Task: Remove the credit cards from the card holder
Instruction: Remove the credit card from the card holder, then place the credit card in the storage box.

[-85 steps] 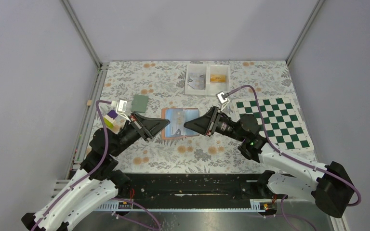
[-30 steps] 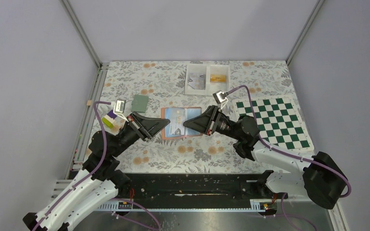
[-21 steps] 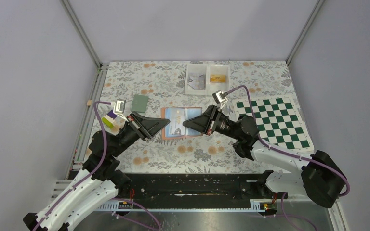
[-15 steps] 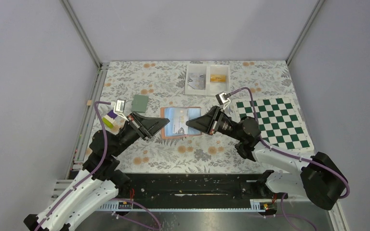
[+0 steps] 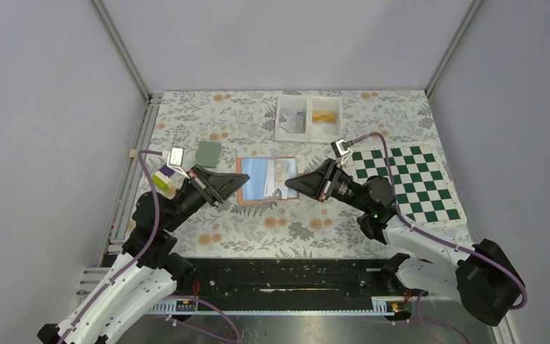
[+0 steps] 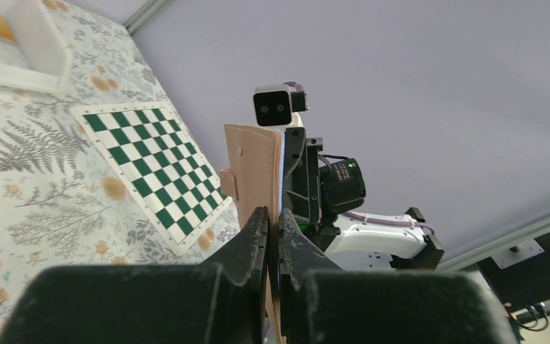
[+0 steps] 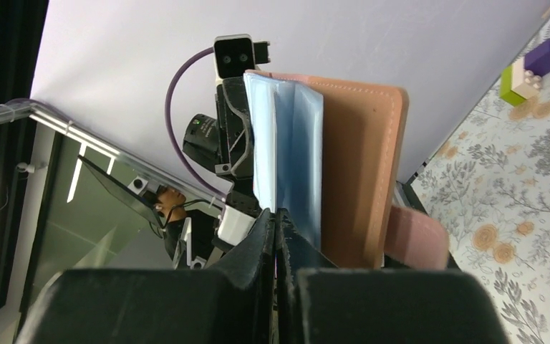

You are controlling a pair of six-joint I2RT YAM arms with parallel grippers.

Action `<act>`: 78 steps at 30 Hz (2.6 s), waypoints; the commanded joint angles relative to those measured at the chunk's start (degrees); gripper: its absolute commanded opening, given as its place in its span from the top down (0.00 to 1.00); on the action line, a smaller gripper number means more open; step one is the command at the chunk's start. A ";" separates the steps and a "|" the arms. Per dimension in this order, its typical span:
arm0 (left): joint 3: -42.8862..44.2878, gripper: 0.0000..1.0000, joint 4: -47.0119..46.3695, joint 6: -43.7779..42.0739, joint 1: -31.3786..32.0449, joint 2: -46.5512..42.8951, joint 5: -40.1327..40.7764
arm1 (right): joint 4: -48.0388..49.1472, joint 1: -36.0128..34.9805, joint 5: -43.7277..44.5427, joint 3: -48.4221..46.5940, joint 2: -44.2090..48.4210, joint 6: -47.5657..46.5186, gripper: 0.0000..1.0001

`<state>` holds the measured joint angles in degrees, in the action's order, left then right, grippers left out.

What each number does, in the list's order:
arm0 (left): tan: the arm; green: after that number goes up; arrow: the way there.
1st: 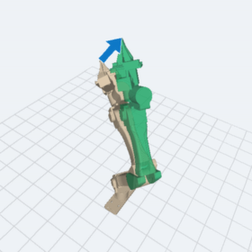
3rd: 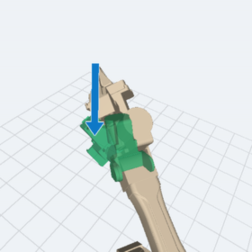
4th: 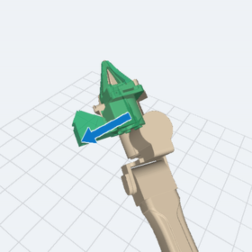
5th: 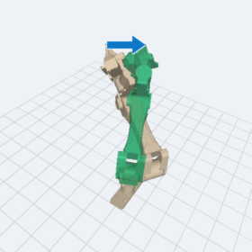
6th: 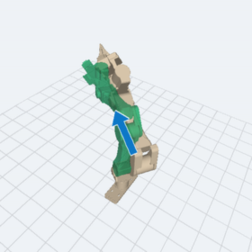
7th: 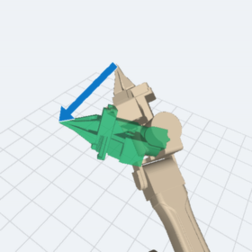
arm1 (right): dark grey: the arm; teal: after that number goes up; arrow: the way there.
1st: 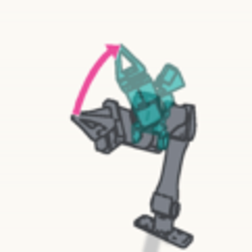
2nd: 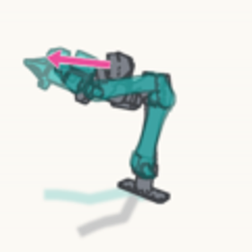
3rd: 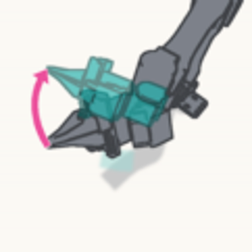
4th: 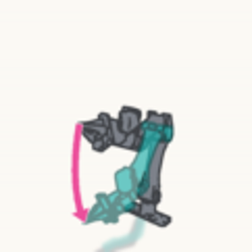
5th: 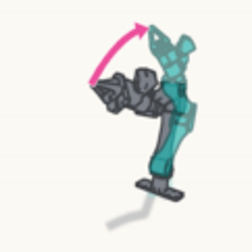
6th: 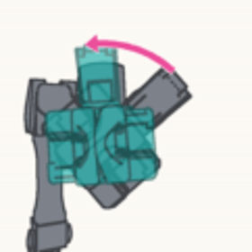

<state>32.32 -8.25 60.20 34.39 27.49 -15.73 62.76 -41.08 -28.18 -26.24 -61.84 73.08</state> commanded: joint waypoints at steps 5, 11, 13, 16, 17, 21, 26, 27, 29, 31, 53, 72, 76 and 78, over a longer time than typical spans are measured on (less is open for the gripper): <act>8.50 1.00 10.33 -11.82 -1.66 1.51 4.23 | -8.00 6.33 -1.21 3.19 8.54 -2.20 1.00; 10.47 1.00 15.54 -19.44 -1.73 1.71 8.00 | -29.82 7.62 5.38 -1.42 15.89 -12.26 1.00; 10.49 1.00 18.12 -22.30 -1.82 1.46 11.54 | -34.94 7.67 9.70 -2.99 15.97 -14.87 1.00; 11.38 1.00 23.22 -25.53 -1.92 1.88 16.20 | -40.22 7.68 15.61 -5.55 13.18 -19.12 1.00; 11.53 1.00 24.24 -26.52 -1.95 1.91 17.39 | -41.25 7.70 17.13 -7.01 11.54 -20.88 1.00; 11.80 1.00 27.72 -32.12 -2.05 1.74 20.70 | -42.47 7.71 23.16 -12.37 3.54 -26.24 1.00; 11.18 1.00 31.59 -39.53 -2.06 0.28 27.05 | -42.22 7.71 36.45 -20.66 -9.11 -29.45 1.00; 10.93 1.00 32.17 -40.76 -2.05 -0.32 27.62 | -40.90 7.68 38.89 -22.15 -11.97 -29.40 1.00; 10.40 1.00 32.93 -42.84 -2.05 -1.61 28.65 | -39.35 7.68 42.61 -25.39 -19.56 -28.03 1.00; 9.79 1.00 33.29 -43.84 -2.05 -2.87 29.17 | -37.89 7.77 45.36 -28.82 -25.36 -26.39 1.00; 7.10 1.00 32.34 -45.69 4.94 -8.02 29.64 | -31.68 7.23 65.04 -55.37 -64.21 15.66 1.00; 6.53 1.00 31.49 -46.93 8.12 -8.07 31.33 | -48.07 7.16 64.93 -66.47 -69.28 22.52 1.00; 6.54 1.00 31.45 -47.02 8.24 -8.17 31.53 | -51.44 7.20 62.77 -66.29 -68.28 21.38 1.00; 6.55 1.00 31.45 -47.02 8.30 -8.28 31.64 | -52.65 7.31 62.55 -64.14 -66.71 21.00 1.00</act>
<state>38.76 27.24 14.20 42.35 19.86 14.24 15.88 -33.65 34.74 -91.29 -130.52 95.13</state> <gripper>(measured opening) 0.037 0.014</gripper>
